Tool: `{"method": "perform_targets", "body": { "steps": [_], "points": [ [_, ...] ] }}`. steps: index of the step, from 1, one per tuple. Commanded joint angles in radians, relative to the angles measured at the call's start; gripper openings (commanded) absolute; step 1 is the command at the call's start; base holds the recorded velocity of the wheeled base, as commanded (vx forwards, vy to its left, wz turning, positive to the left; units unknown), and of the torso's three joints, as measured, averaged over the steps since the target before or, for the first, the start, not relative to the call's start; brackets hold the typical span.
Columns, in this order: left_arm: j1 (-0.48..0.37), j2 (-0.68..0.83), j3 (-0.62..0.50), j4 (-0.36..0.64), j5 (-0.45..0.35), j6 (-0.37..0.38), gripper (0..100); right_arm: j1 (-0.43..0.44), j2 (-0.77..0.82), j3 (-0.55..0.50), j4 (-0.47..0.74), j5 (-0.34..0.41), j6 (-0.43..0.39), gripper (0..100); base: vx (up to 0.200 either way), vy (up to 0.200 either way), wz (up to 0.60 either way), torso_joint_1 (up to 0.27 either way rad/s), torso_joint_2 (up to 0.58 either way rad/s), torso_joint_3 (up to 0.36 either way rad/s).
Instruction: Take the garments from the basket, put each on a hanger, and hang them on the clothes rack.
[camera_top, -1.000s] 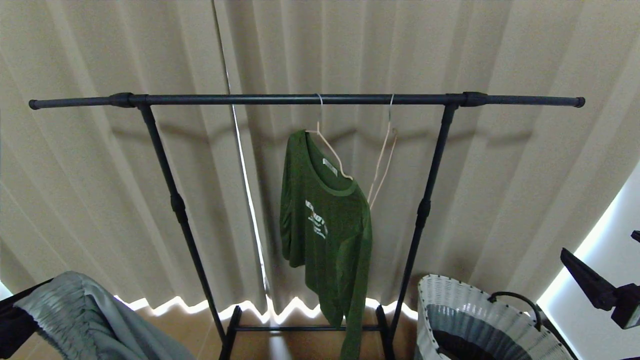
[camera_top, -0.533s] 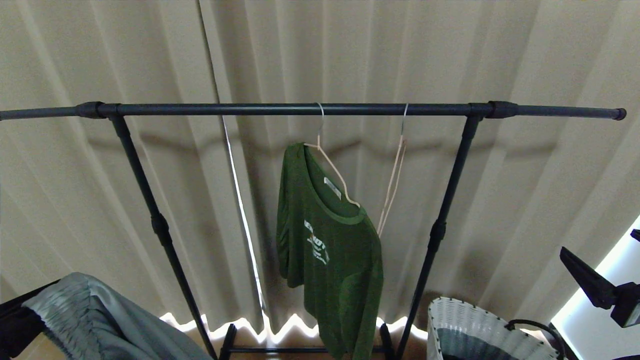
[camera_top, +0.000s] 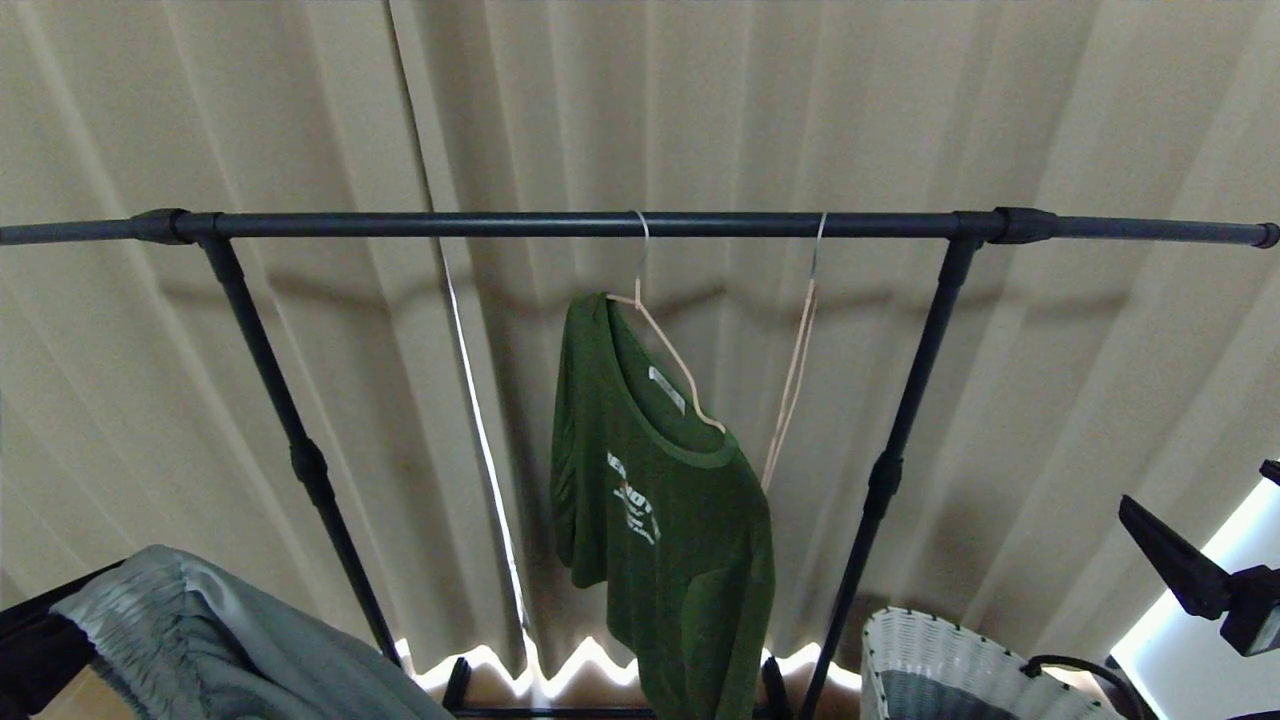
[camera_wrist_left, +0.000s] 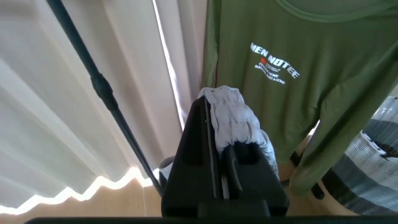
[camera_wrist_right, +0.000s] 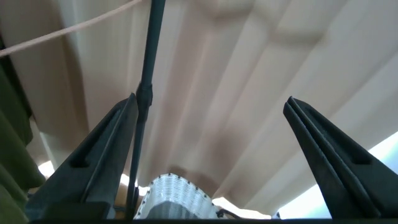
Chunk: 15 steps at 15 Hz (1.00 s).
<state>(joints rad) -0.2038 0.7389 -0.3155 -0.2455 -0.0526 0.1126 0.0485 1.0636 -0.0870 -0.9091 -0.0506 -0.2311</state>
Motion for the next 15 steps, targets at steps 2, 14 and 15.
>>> {"method": "perform_targets", "body": {
  "steps": [2, 14, 15],
  "points": [
    [0.0, 0.002, 0.0, 0.0, 0.0, -0.001, 0, 0.001, 0.001, 0.0, -0.001, 0.0, -0.001, 100, 0.0, 0.2, 0.0, -0.007, 0.0, 0.0],
    [-0.002, -0.001, 0.015, 0.0, -0.001, 0.006, 0, 0.001, 0.002, 0.0, -0.001, 0.006, 0.004, 100, 0.0, 0.15, 0.0, 0.001, 0.0, 0.002],
    [-0.003, -0.001, 0.019, 0.0, -0.001, 0.006, 0, 0.001, 0.001, 0.004, -0.001, 0.021, 0.006, 100, 0.0, 0.0, 0.0, 0.0, 0.0, 0.0]
  ]
}}
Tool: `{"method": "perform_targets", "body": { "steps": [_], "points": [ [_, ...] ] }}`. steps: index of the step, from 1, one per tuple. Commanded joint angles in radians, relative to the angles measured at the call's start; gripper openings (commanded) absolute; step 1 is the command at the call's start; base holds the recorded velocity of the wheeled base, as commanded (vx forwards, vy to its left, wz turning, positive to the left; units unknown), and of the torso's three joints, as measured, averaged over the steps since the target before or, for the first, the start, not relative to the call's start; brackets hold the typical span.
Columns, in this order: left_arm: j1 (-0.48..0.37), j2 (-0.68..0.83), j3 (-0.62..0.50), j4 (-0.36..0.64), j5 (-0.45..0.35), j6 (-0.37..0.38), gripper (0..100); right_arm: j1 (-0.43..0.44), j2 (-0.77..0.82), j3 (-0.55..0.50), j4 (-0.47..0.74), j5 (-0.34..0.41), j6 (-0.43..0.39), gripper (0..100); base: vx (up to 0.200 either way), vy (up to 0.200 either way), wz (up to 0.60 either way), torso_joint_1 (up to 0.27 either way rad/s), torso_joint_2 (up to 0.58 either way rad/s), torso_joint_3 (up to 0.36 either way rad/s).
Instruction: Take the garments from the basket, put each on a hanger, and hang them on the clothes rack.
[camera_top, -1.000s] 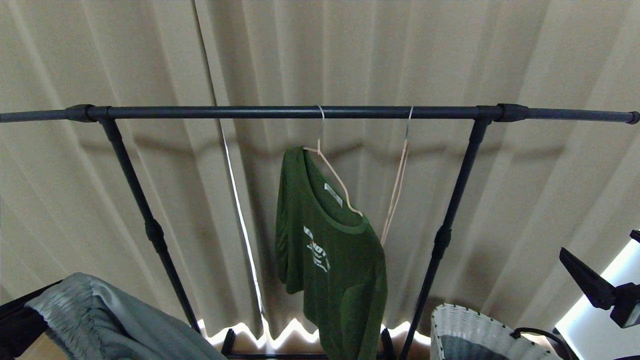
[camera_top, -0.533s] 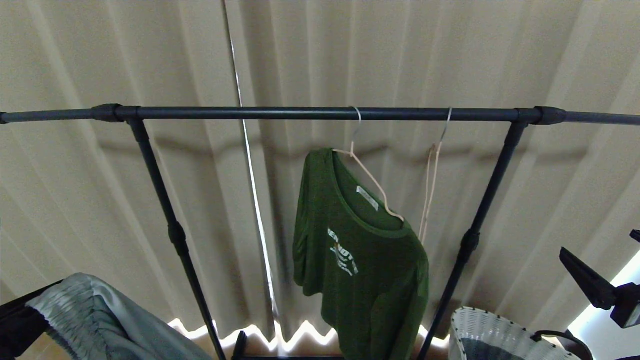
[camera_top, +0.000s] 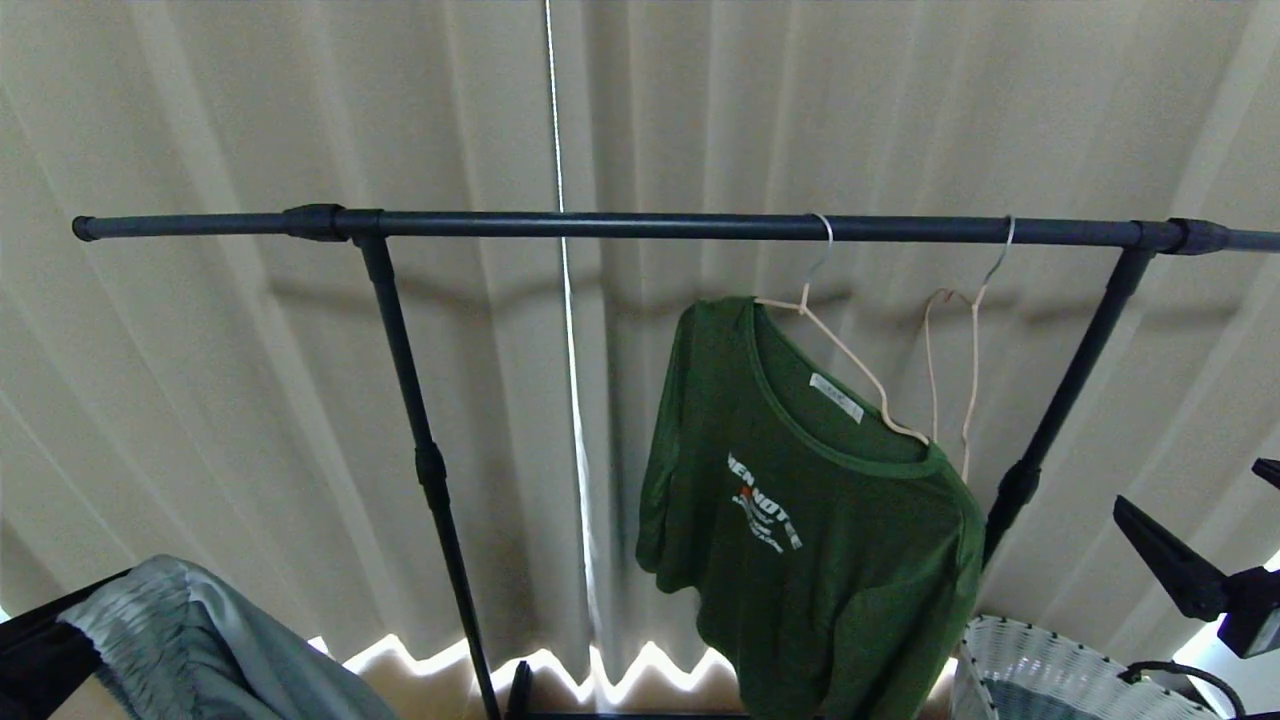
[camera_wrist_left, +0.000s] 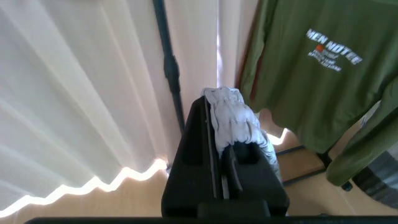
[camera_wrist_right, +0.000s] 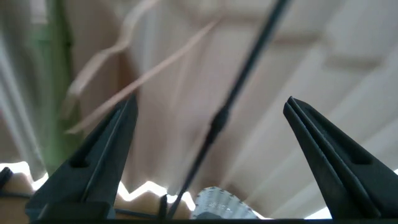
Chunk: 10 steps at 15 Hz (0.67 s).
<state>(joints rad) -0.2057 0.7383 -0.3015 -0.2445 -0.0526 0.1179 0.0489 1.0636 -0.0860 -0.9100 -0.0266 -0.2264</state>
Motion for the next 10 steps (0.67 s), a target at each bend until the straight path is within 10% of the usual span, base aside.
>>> {"method": "perform_targets", "body": {
  "steps": [1, 10],
  "points": [
    [-0.001, 0.0, 0.005, -0.001, -0.001, -0.001, 0, 0.0, -0.004, 0.008, 0.0, 0.024, 0.009, 100, 0.0, 0.0, 0.0, 0.0, 0.0, 0.0],
    [0.003, 0.003, 0.013, 0.002, 0.0, -0.004, 0, 0.066, 0.262, -0.342, 0.166, 0.099, 0.081, 100, 0.0, 0.0, 0.0, 0.0, 0.0, 0.0]
  ]
}}
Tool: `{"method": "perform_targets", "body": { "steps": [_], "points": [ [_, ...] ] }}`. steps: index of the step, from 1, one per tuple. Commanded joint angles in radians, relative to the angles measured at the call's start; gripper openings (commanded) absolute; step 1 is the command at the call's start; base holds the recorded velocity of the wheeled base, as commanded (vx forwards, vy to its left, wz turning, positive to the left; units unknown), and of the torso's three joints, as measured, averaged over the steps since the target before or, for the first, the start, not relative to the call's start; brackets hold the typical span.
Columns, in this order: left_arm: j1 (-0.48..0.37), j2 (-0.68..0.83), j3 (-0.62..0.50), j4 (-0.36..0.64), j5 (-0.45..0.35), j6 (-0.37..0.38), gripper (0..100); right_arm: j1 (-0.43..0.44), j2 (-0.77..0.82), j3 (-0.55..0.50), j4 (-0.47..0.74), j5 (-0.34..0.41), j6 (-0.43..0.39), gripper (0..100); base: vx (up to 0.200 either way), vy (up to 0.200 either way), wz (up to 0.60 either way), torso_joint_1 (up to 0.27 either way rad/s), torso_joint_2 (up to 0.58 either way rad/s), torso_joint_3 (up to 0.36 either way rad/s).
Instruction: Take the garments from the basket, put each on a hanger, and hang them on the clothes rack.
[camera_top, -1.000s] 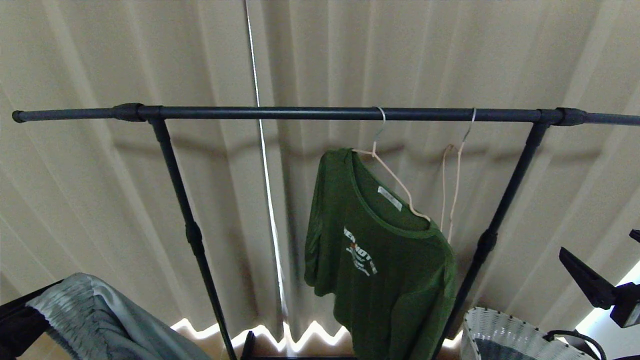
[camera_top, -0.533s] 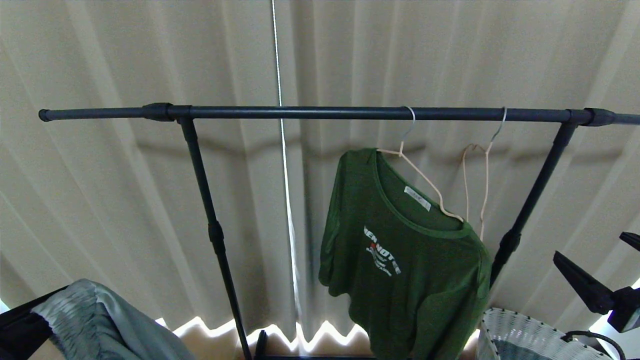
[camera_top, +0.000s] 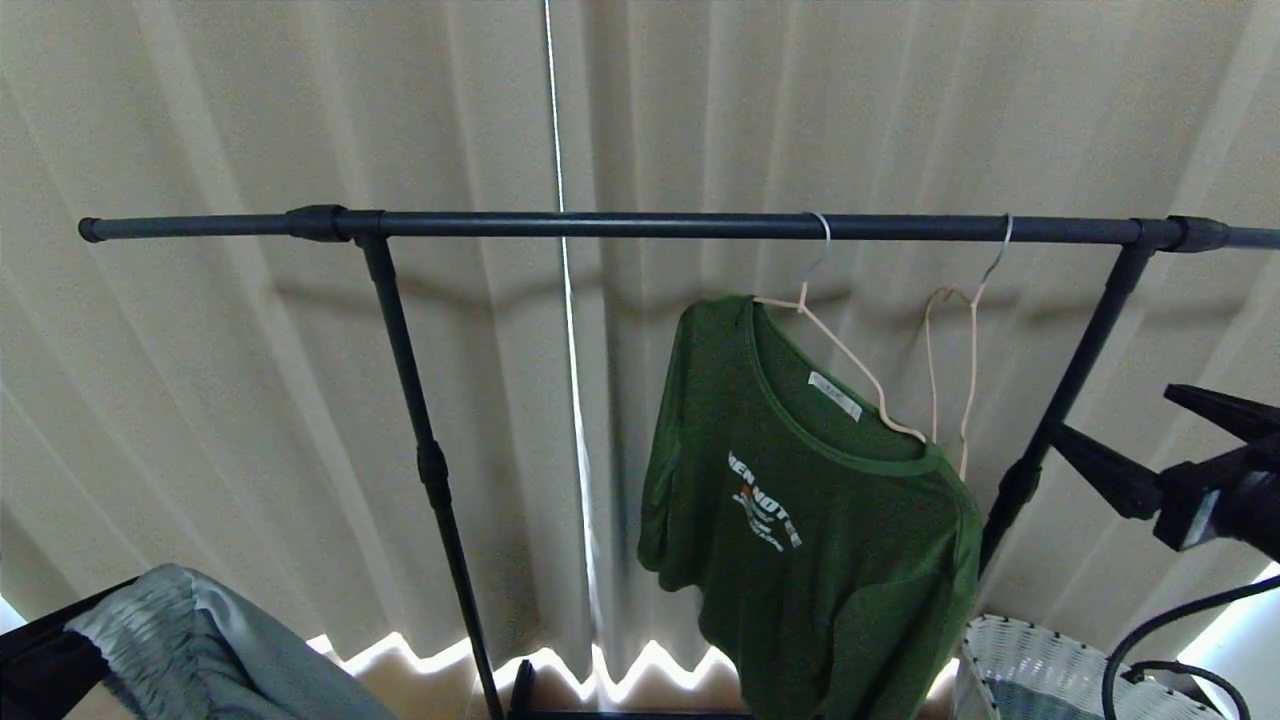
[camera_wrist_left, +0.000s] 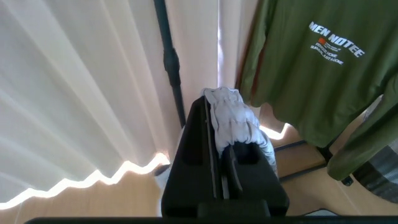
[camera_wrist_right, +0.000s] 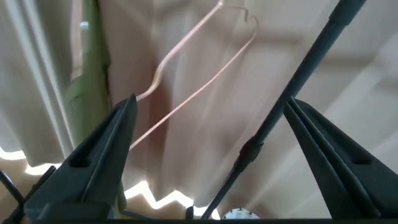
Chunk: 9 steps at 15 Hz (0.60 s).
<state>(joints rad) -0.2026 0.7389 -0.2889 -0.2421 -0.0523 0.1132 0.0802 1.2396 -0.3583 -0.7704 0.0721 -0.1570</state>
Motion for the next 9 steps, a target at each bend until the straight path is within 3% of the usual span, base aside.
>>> {"method": "perform_targets", "body": {
  "steps": [1, 4, 7, 9],
  "points": [
    [0.0, 0.004, 0.001, 0.001, 0.0, 0.0, 0, 0.061, 0.109, -0.108, 0.059, -0.005, 0.04, 100, 0.0, 0.0, 0.0, 0.0, 0.0, 0.0],
    [0.0, 0.007, 0.007, 0.0, 0.0, 0.0, 0, 0.118, 0.218, -0.231, 0.16, -0.031, 0.12, 100, 0.0, 0.0, 0.0, 0.0, 0.0, 0.0],
    [0.0, 0.008, 0.014, 0.0, 0.0, 0.002, 0, 0.121, 0.282, -0.254, 0.16, -0.121, 0.143, 100, 0.0, 0.0, 0.0, 0.0, 0.0, 0.0],
    [0.0, 0.008, 0.014, -0.002, 0.0, 0.002, 0, 0.113, 0.279, -0.243, 0.166, -0.137, 0.143, 100, 0.0, 0.0, 0.0, 0.0, 0.0, 0.0]
  ]
}}
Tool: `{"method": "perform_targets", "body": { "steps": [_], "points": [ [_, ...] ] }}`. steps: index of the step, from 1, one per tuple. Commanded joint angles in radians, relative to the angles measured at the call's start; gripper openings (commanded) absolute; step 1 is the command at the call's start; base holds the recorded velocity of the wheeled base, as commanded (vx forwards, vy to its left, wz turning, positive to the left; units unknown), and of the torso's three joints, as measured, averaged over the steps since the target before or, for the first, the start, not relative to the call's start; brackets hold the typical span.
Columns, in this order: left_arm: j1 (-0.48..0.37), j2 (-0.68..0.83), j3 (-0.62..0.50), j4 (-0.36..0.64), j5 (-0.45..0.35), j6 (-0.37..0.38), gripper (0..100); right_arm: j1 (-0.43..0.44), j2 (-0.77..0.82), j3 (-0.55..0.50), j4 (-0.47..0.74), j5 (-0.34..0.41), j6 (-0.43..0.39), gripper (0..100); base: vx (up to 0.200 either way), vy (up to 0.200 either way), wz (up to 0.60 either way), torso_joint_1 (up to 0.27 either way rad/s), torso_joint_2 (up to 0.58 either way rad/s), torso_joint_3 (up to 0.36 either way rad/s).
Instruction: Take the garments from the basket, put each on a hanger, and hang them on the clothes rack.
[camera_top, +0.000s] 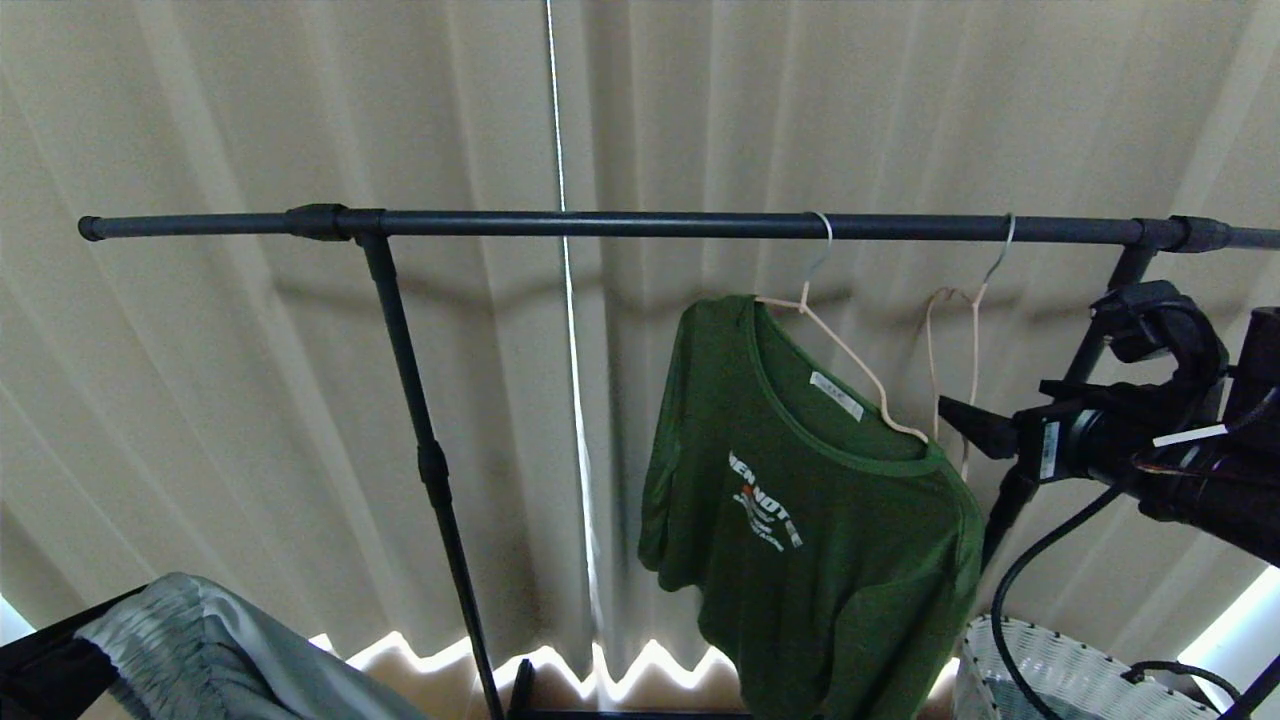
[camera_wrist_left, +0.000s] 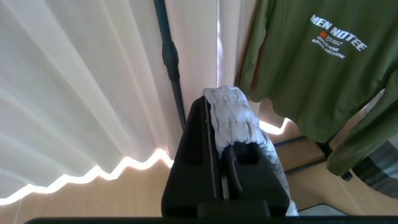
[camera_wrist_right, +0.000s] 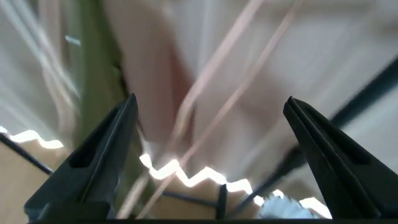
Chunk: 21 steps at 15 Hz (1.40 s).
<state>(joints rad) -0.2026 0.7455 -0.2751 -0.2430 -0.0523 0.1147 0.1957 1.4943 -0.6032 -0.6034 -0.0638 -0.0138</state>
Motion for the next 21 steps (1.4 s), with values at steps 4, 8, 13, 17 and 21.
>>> {"method": "perform_targets", "body": {
  "steps": [4, 8, 13, 17, 21],
  "points": [
    [0.0, 0.0, 0.001, -0.001, 0.0, 0.0, 0, -0.059, -0.009, 0.017, 0.04, -0.019, -0.002, 100, 0.0, 0.0, 0.0, 0.0, 0.0, 0.0],
    [0.0, 0.0, 0.001, -0.001, 0.0, 0.002, 0, -0.111, -0.042, 0.019, 0.086, -0.019, -0.002, 100, 0.0, 0.0, 0.0, 0.0, 0.0, 0.0],
    [0.0, 0.0, 0.001, -0.001, 0.0, 0.002, 0, -0.121, -0.037, 0.01, 0.088, -0.017, -0.003, 100, 0.0, 0.0, 0.0, 0.0, 0.0, 0.0],
    [0.0, 0.0, 0.001, -0.001, 0.0, 0.002, 0, -0.095, -0.006, -0.017, 0.097, -0.013, -0.003, 100, 0.0, 0.0, 0.0, 0.0, 0.0, 0.0],
    [0.0, 0.0, 0.001, -0.001, 0.0, 0.003, 0, -0.032, 0.017, -0.102, 0.206, -0.016, 0.011, 100, 0.0, 0.0, 0.0, 0.0, 0.0, 0.0]
  ]
}}
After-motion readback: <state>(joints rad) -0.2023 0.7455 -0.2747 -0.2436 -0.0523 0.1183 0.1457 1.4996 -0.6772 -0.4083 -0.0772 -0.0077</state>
